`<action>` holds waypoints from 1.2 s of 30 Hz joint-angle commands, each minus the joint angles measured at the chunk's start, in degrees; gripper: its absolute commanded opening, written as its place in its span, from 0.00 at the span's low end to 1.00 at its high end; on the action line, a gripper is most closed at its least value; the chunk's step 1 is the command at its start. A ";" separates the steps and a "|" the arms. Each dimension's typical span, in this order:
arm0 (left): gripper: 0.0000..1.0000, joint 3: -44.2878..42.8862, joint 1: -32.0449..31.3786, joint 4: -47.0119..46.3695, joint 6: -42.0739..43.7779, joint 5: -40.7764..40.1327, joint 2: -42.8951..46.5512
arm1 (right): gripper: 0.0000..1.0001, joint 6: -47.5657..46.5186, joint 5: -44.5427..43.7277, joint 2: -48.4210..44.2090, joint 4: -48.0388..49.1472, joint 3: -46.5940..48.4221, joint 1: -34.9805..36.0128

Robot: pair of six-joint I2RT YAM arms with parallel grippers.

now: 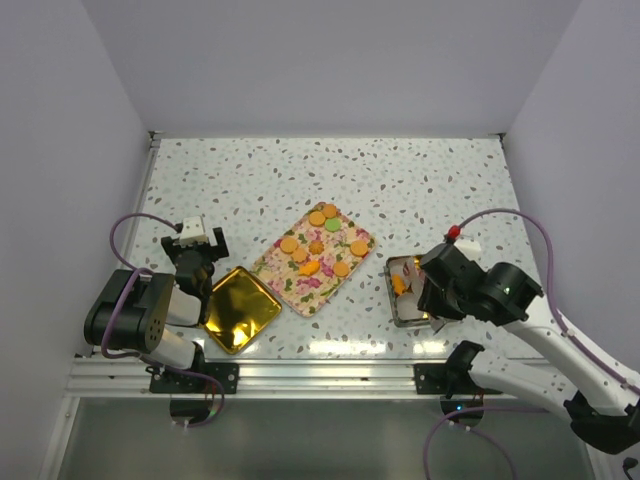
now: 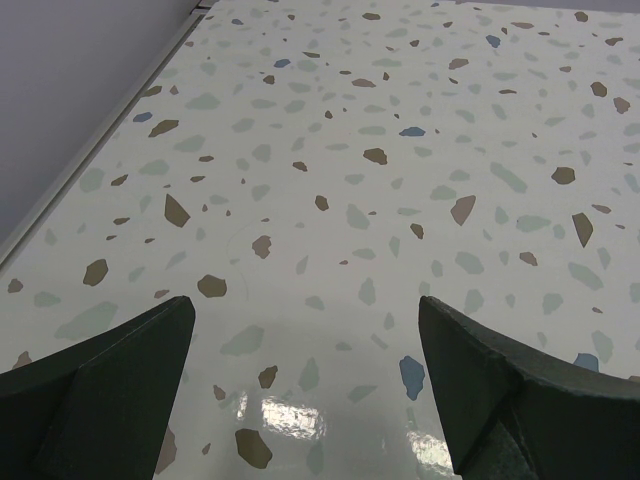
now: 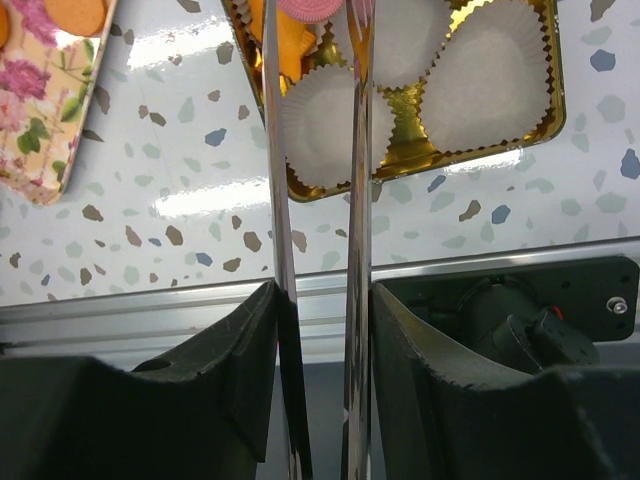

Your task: Pack the cookies

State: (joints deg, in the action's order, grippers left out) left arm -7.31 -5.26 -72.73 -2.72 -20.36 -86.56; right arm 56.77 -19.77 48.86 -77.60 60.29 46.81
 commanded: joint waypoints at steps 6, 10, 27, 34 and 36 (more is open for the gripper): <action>1.00 -1.13 -0.02 -7.43 0.87 -1.26 -0.18 | 0.43 4.22 -1.76 -4.21 -13.63 -4.83 -0.58; 1.00 -1.13 -0.02 -7.51 0.87 -1.26 -0.18 | 0.43 5.10 -2.99 -5.62 -13.63 -5.45 -0.93; 1.00 -1.13 -0.02 -7.51 0.79 -1.26 -0.18 | 0.53 3.43 -3.70 -8.26 -13.72 -2.38 -4.09; 1.00 -1.13 -0.02 -7.52 0.79 -1.26 -0.18 | 0.50 0.53 -5.89 -0.62 -13.45 5.09 -4.09; 1.00 -1.13 -0.02 -7.51 0.88 -1.26 -0.18 | 0.49 -1.82 -6.25 3.75 -12.58 8.43 -4.09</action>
State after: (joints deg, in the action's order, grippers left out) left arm -7.31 -5.26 -72.73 -2.72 -20.36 -86.56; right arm 57.74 -22.52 48.07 -78.08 63.55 42.94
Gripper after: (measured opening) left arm 0.998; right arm 0.499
